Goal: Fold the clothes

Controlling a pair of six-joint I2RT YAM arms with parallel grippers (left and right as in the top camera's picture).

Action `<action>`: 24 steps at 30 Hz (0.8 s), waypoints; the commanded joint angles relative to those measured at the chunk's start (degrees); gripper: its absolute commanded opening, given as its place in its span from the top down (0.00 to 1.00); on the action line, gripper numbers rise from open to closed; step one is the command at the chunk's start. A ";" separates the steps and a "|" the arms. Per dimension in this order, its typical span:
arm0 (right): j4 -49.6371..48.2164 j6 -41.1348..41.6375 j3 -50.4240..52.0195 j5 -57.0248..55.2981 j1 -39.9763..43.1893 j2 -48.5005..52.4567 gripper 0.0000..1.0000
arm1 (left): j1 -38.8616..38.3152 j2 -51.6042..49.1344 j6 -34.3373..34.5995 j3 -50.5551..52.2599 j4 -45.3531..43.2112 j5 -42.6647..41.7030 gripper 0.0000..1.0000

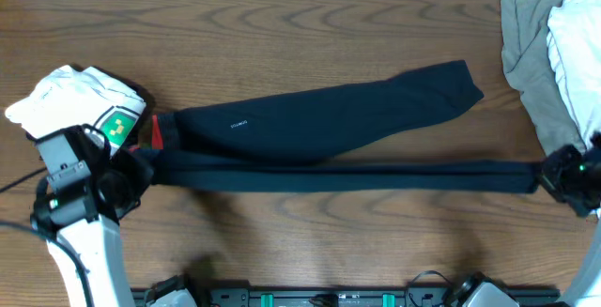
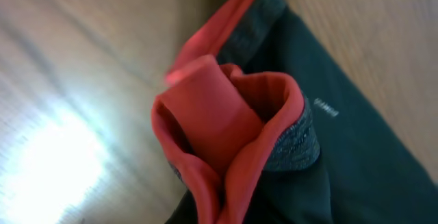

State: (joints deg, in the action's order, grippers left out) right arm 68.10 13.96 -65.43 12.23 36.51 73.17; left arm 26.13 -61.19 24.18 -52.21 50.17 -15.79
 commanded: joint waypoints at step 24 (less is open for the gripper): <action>0.46 -0.70 -23.17 -6.78 -14.40 29.11 0.99 | -7.58 -14.51 2.47 -1.66 -17.33 2.19 0.94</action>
State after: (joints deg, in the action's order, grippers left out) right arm 68.79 13.96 -85.78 8.29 22.20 101.54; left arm 18.59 -75.75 25.76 -52.23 33.12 -17.41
